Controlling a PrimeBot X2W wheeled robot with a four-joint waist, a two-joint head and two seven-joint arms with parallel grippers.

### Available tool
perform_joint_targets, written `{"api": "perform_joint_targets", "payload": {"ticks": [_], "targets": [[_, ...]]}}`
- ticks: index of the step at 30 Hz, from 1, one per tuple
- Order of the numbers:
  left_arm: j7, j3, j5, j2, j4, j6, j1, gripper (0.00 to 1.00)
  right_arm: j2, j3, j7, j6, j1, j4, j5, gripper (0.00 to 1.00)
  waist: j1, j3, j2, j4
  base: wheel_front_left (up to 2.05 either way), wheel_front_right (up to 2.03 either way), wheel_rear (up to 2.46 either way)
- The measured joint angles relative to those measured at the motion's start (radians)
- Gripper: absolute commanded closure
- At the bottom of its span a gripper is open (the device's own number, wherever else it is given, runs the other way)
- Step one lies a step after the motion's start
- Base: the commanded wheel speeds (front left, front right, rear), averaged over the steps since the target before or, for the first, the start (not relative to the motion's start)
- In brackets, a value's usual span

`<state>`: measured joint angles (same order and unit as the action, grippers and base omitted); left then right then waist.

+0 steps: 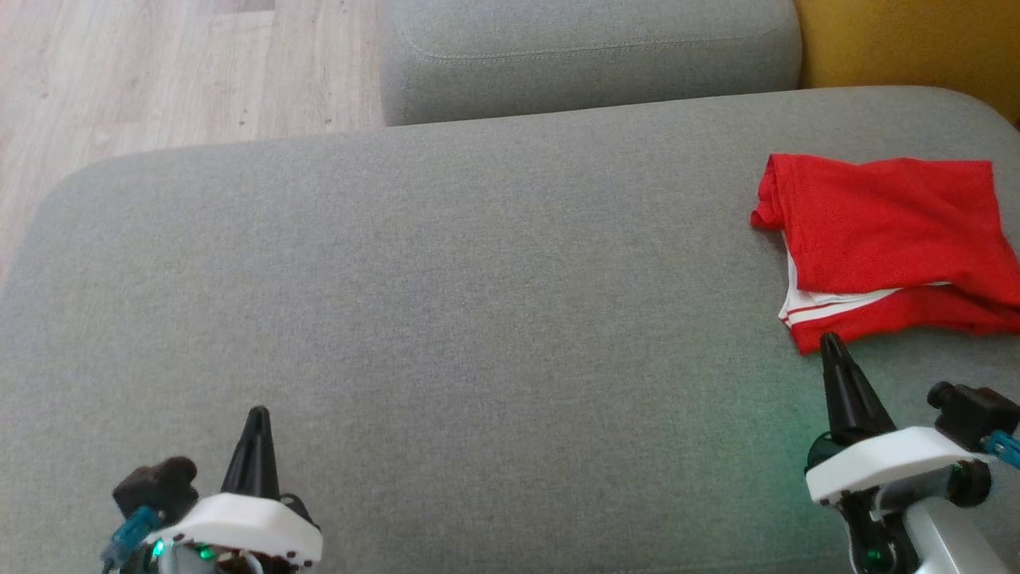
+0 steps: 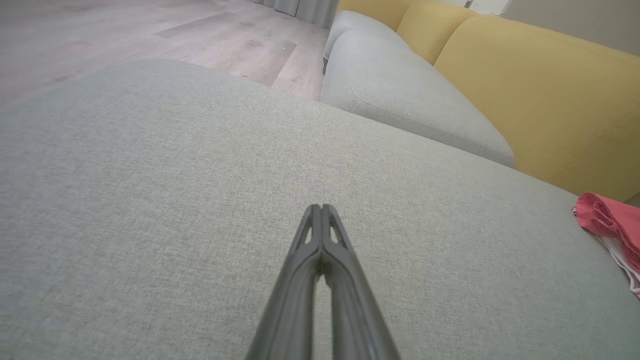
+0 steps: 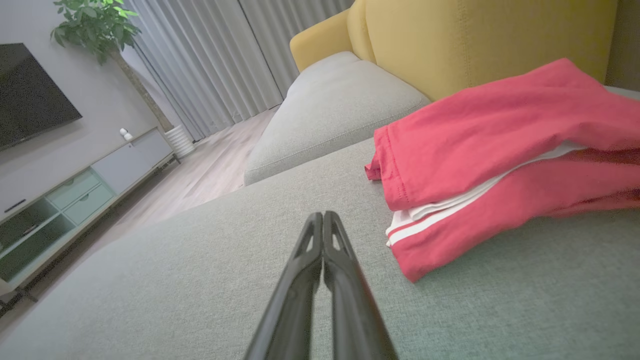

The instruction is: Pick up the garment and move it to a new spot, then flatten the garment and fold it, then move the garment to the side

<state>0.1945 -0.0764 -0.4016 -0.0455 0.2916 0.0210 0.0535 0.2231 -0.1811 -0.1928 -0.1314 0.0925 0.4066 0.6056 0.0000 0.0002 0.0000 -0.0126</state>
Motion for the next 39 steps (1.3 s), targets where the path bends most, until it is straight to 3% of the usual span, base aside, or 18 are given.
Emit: {"api": "perform_joint_targets", "payload": {"ticks": [39], "targets": [[-0.107,0.058,-0.44,0.002,-0.004,-0.049,-0.041,1.0,-0.062,0.116,0.114,0.0,-0.001,-0.042,0.365,1.0,0.0001,0.001,0.0,0.005,0.0,0.0,0.0]]}}
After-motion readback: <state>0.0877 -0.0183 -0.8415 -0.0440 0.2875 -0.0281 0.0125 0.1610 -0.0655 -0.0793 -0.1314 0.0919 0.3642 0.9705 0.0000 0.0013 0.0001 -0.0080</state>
